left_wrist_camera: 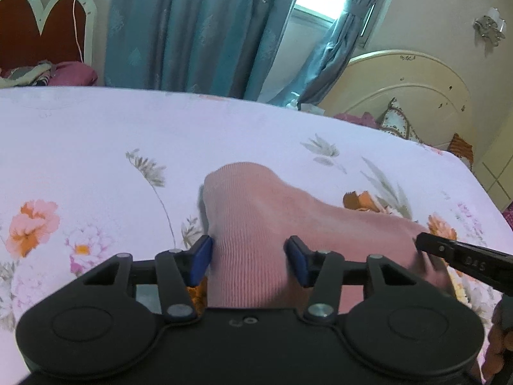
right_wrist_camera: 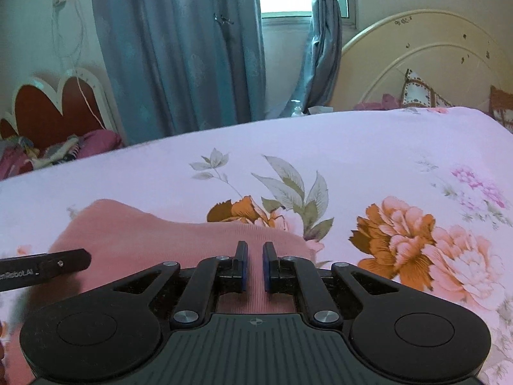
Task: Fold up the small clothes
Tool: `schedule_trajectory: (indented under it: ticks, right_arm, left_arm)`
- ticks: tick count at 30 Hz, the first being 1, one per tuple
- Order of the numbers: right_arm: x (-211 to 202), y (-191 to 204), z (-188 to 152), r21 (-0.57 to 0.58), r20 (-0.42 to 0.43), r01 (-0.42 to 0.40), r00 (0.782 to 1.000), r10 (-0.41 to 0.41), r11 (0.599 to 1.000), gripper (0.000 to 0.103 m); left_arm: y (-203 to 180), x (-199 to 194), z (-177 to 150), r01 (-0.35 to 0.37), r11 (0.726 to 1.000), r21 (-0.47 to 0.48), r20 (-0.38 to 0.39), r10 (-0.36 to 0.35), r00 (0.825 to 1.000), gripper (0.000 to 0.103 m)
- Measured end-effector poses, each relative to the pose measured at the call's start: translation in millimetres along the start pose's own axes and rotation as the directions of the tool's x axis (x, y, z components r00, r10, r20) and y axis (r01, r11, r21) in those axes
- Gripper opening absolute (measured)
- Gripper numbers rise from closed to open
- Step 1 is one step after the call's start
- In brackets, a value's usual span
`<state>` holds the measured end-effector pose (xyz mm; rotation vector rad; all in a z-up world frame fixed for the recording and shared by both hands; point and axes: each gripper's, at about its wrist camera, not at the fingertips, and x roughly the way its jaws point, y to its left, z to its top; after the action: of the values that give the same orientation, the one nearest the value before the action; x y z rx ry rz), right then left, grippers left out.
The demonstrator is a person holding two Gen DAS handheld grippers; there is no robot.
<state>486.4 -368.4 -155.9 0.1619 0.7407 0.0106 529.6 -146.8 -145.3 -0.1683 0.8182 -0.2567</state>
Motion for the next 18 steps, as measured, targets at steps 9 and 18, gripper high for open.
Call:
schedule_trajectory:
  ticks: [9, 18]
  right_arm:
    - [21.0, -9.2, -11.7, -0.061, -0.039, 0.076, 0.996, -0.079, 0.995, 0.006]
    - [-27.3, -12.7, -7.4, 0.002, 0.012, -0.014, 1.000, 0.014, 1.000, 0.007]
  left_arm:
    - [-0.9, 12.1, -2.6, -0.018, 1.000, -0.001, -0.027, 0.018, 0.999, 0.059]
    - [-5.2, -9.8, -3.0, -0.025, 1.000, 0.017, -0.005, 0.025, 1.000, 0.057]
